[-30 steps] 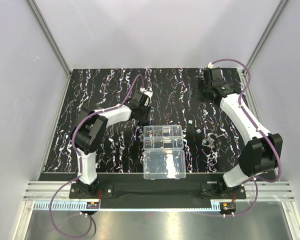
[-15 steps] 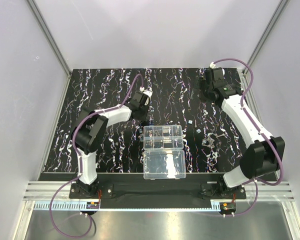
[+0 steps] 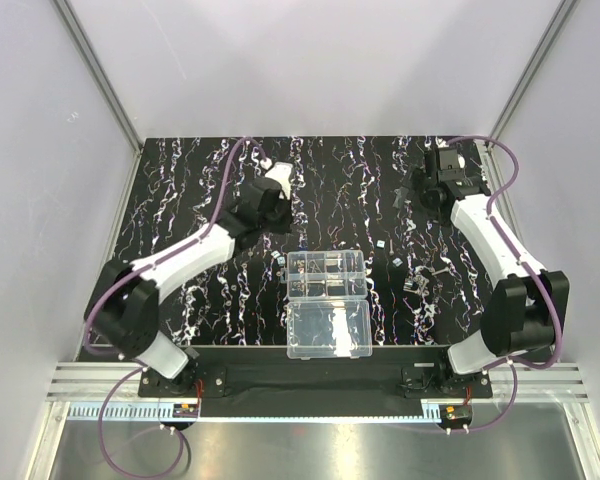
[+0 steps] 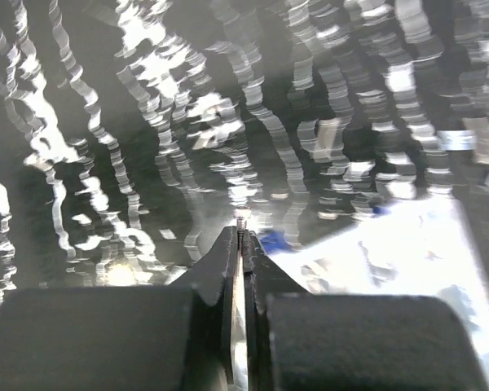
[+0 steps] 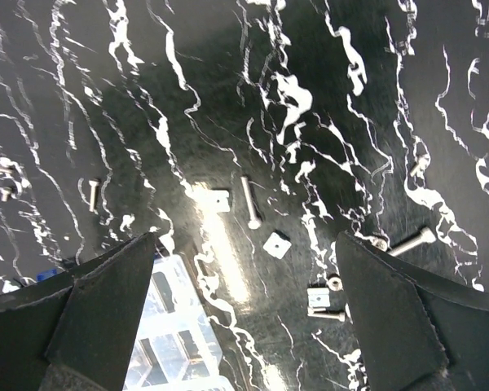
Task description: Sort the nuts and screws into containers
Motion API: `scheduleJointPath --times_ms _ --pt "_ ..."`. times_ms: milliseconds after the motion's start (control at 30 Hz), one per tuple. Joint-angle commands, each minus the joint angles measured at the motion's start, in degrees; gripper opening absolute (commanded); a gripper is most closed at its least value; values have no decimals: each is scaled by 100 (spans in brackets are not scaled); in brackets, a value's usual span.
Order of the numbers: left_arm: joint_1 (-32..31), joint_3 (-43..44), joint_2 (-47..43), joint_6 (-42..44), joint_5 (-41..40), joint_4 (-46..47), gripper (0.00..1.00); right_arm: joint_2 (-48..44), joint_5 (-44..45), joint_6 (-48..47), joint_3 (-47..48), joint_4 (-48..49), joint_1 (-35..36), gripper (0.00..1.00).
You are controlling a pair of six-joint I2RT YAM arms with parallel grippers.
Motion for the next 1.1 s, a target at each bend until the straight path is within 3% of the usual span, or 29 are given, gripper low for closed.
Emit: scheduleJointPath --times_ms 0,233,633,833,900,1000,1033,1067 --pt "-538 -209 -494 -199 -19 148 0 -243 -113 100 -82 195 -71 100" --pt "-1489 -218 -31 -427 16 244 0 -436 -297 100 -442 301 -80 100" --pt "-1559 -517 295 -665 -247 394 0 -779 -368 162 -882 459 -80 100" --pt "-1551 -359 488 -595 -423 403 6 -753 -746 179 -926 617 -80 100" --pt "-1550 -236 594 -551 -485 280 9 -700 -773 188 -917 617 -80 100" --pt "-1551 -200 542 -481 -485 200 22 -709 -974 170 -987 731 -80 100" --pt "-1551 -209 446 -480 -494 200 33 -743 -1018 170 -1048 810 -80 100" --pt "-1551 -201 393 -437 -502 183 37 -753 -1062 196 -1084 871 -80 100"
